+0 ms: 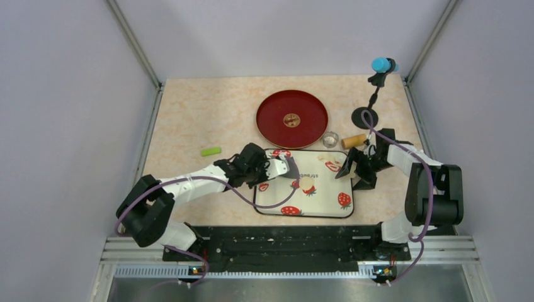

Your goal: Roll out the dumpling wrappers from the dough

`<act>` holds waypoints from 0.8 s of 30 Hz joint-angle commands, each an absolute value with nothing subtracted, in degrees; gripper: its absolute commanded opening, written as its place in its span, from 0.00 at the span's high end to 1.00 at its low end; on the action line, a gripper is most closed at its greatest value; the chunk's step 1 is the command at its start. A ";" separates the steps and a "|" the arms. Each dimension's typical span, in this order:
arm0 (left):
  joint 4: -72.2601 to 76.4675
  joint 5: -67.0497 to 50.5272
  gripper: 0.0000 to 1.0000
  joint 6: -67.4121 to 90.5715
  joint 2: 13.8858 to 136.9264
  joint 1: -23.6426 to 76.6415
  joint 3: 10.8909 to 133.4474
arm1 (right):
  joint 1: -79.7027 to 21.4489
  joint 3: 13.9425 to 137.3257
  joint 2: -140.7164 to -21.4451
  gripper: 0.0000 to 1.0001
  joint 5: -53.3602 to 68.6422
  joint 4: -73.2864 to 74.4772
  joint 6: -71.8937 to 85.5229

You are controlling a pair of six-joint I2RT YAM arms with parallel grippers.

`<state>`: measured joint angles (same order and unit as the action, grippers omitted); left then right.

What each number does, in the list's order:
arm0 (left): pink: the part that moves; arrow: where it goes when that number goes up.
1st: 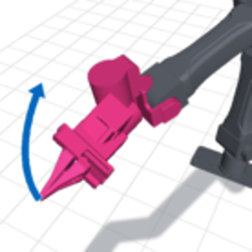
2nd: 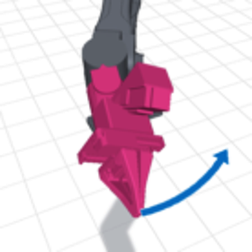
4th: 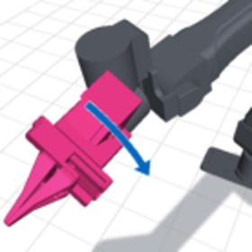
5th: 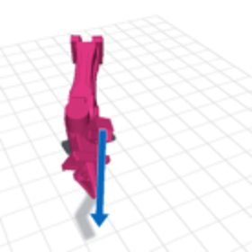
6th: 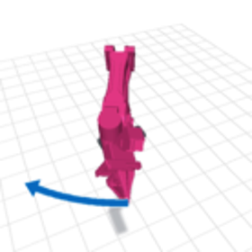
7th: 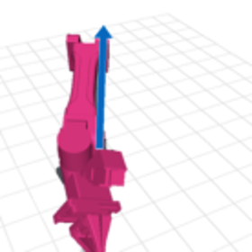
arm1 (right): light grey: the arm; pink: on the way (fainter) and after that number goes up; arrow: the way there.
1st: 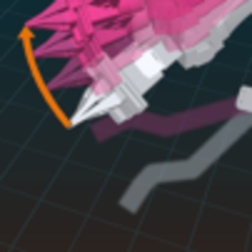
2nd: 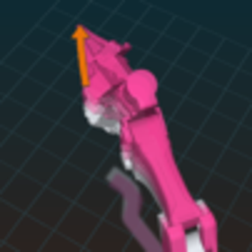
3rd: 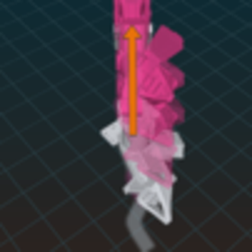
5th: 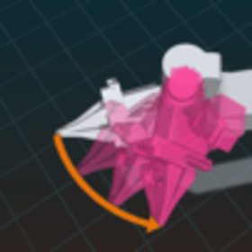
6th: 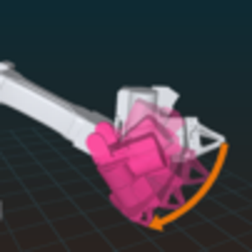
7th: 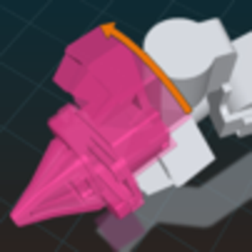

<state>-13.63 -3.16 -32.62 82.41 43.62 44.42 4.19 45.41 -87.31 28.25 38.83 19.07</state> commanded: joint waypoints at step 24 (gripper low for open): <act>-11.31 -4.61 1.00 -37.25 81.30 44.54 42.10 | 4.31 47.46 -89.11 0.17 29.77 38.80 17.10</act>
